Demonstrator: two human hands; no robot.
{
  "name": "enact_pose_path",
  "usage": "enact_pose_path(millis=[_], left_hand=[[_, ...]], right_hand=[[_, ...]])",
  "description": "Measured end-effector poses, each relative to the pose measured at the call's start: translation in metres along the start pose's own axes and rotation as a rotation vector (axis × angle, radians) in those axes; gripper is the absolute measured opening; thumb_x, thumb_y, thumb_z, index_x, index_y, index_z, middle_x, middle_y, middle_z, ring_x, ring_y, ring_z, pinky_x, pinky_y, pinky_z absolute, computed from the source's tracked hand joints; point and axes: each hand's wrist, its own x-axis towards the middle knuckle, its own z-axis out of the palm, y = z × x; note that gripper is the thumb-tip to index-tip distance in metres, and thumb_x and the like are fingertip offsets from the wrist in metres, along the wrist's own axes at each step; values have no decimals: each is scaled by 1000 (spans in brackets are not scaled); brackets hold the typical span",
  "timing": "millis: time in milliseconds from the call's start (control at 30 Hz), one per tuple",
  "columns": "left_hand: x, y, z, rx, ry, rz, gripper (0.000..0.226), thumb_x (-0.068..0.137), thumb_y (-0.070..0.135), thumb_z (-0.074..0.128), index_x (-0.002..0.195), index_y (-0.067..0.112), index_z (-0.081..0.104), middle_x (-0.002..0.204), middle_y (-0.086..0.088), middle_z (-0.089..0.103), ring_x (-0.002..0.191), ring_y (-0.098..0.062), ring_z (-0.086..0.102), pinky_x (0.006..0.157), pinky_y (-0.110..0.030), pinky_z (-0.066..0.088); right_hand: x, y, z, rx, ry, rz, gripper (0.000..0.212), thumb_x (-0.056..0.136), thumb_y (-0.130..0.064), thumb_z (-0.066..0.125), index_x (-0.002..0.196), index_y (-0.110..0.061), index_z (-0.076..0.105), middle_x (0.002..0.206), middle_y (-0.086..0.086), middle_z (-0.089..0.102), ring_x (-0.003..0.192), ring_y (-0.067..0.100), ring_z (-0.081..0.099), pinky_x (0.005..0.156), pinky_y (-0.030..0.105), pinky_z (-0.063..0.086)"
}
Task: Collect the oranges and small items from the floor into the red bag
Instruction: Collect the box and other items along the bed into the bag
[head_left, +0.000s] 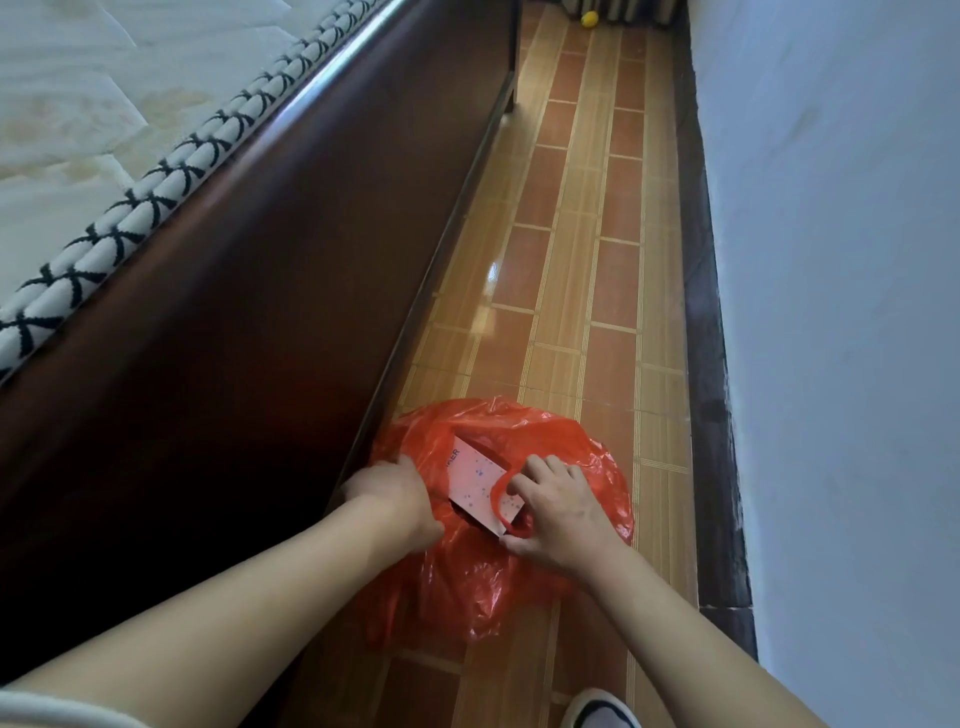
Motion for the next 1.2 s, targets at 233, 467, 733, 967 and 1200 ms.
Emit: enact_pose_path(millis=[233, 467, 733, 967, 1200], left_hand=[[-7, -7, 2, 254, -213, 14, 83, 81, 64, 68, 147, 17, 48, 143, -3, 54, 122, -25, 63, 93, -37, 56], [-18, 9, -22, 108, 241, 178, 25, 90, 10, 59, 111, 19, 70, 111, -2, 71, 99, -26, 72, 64, -32, 47], [-30, 16, -72, -152, 592, 249, 11, 94, 19, 60, 105, 20, 58, 99, 0, 69, 92, -28, 71, 63, -32, 38], [-34, 23, -129, -344, 789, 333, 13, 93, 17, 59, 93, 21, 46, 94, -3, 68, 87, -32, 69, 62, -35, 36], [-46, 24, -172, -509, 873, 418, 9, 90, 19, 62, 96, 18, 56, 94, 0, 66, 84, -29, 68, 62, -34, 39]], right_hand=[[-8, 1, 30, -122, 58, 54, 32, 58, -32, 89, 83, -24, 72, 83, -5, 60, 78, 22, 55, 67, 37, 46], [2, -8, 4, -14, 331, 75, 15, 73, -17, 75, 70, -19, 61, 75, -3, 53, 69, 23, 49, 64, 35, 34], [23, -18, -66, 282, 488, 246, 7, 84, -27, 63, 82, -20, 63, 81, -7, 57, 68, 17, 55, 63, 31, 44], [34, -19, -123, 382, 541, 286, 7, 88, -28, 65, 83, -24, 62, 79, -11, 60, 68, 10, 58, 61, 34, 53], [48, -9, -206, 447, 593, 356, 7, 88, -30, 66, 82, -26, 64, 71, -14, 64, 68, 8, 62, 64, 35, 55]])
